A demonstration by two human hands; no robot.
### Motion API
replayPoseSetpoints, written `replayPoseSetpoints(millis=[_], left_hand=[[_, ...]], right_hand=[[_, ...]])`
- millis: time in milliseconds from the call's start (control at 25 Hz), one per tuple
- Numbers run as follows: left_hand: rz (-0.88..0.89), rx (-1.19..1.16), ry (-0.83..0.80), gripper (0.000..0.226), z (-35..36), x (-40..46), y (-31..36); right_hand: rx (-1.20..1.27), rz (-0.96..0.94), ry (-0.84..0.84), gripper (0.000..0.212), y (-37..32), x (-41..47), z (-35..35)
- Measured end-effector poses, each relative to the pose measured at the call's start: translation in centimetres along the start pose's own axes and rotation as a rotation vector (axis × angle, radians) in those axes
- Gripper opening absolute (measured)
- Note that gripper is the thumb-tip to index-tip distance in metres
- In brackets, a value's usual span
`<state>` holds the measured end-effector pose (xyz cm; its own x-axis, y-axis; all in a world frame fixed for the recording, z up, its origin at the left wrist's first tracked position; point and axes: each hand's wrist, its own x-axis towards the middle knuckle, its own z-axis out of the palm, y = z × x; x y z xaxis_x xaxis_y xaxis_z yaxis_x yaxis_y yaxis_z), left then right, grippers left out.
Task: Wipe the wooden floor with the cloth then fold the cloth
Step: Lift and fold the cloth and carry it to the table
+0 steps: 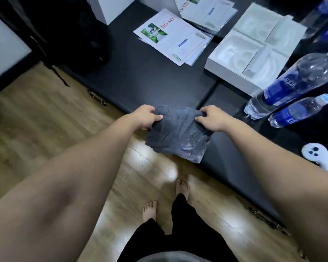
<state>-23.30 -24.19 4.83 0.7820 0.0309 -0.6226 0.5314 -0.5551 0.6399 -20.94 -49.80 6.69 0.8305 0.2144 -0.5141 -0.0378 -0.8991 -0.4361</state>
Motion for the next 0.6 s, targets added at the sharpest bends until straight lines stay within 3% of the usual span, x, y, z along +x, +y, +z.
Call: replayPoseSetpoints(millis=[120,200,320,360,440,520,600], left_hand=[[-0.097,-0.033,-0.014,0.018,1.8,2.7,0.4],[-0.120,-0.049,0.093,0.013,2.6,4.0,1.1],[0.067,0.312,0.370,0.056,3.7,5.0,1.2],[0.179,0.443,0.347,0.067,4.2,4.8,1.1],[0.287,0.690,0.087,0.083,5.8,4.5,0.7],[0.228,0.834,-0.120,0.092,7.1,4.5,0.0],[0.210,0.814,-0.116,0.096,7.4,4.5,-0.5]], right_hand=[[-0.059,-0.012,-0.121,0.024,1.6,3.9,-0.5],[-0.120,-0.027,-0.048,0.027,2.5,5.6,-0.7],[-0.319,-0.071,0.114,0.054,2.8,6.2,0.6],[-0.404,-0.129,0.113,0.064,2.7,6.0,1.8],[-0.553,-0.235,0.003,0.080,2.9,5.0,4.5],[-0.610,-0.228,-0.086,0.085,3.3,4.7,6.4],[-0.584,-0.210,-0.069,0.086,3.5,4.7,7.0]])
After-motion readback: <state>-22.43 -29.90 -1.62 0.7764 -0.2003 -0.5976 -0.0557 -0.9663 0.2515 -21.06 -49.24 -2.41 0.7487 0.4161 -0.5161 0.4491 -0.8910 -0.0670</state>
